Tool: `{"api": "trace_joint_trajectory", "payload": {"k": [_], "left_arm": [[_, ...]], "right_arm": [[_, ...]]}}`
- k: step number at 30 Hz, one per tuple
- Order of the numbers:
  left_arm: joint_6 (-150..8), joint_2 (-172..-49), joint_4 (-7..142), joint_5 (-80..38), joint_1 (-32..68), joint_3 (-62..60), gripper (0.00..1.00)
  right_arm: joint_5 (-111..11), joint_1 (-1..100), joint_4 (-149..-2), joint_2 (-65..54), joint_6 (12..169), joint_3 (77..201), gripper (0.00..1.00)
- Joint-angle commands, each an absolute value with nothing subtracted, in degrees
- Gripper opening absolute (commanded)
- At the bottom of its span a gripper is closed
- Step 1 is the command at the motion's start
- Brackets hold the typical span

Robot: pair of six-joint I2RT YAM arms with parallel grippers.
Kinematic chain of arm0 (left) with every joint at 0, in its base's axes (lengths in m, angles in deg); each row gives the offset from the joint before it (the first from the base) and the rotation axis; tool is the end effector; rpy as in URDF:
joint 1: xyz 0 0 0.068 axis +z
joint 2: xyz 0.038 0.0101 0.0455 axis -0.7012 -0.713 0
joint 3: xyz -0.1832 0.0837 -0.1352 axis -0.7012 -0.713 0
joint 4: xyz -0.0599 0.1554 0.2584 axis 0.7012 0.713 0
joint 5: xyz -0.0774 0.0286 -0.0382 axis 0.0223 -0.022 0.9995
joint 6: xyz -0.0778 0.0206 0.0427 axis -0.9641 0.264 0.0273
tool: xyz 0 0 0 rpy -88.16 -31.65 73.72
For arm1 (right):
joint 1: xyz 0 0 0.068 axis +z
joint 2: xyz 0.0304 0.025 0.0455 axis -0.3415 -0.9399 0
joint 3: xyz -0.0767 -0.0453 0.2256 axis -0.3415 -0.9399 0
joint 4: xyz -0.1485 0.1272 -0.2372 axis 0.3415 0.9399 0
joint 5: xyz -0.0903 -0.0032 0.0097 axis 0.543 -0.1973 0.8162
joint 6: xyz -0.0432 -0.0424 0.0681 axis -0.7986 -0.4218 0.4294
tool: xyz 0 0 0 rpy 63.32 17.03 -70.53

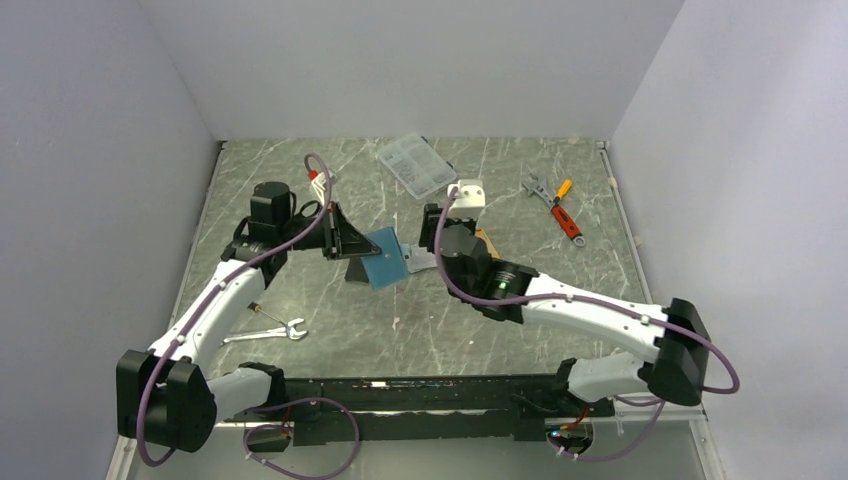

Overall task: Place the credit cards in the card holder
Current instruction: Place the card holder at the center of the board.

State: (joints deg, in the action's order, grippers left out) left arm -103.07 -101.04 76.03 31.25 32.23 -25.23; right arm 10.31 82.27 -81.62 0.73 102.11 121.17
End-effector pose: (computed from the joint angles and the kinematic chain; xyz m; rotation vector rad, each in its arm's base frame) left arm 0.3033 -0.1388 0.2480 0.1837 2.1402 -1.6461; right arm 0.2337 0.3064 0.2831 -0.0034 1.7018 0.2422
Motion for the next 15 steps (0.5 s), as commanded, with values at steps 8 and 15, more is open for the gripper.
{"api": "trace_joint_trajectory", "payload": {"k": [8, 15], "left_arm": [[-90.40, -115.36, 83.58, 23.35, 17.99, -19.40, 0.00], [-74.04, -133.10, 94.37, 25.33, 7.94, -5.68, 0.00]], "right_arm": [[10.89, 81.02, -60.93, 16.21, 110.74, 118.02, 0.67], [10.93, 77.11, -45.94, 19.19, 120.85, 118.82, 0.68]]}}
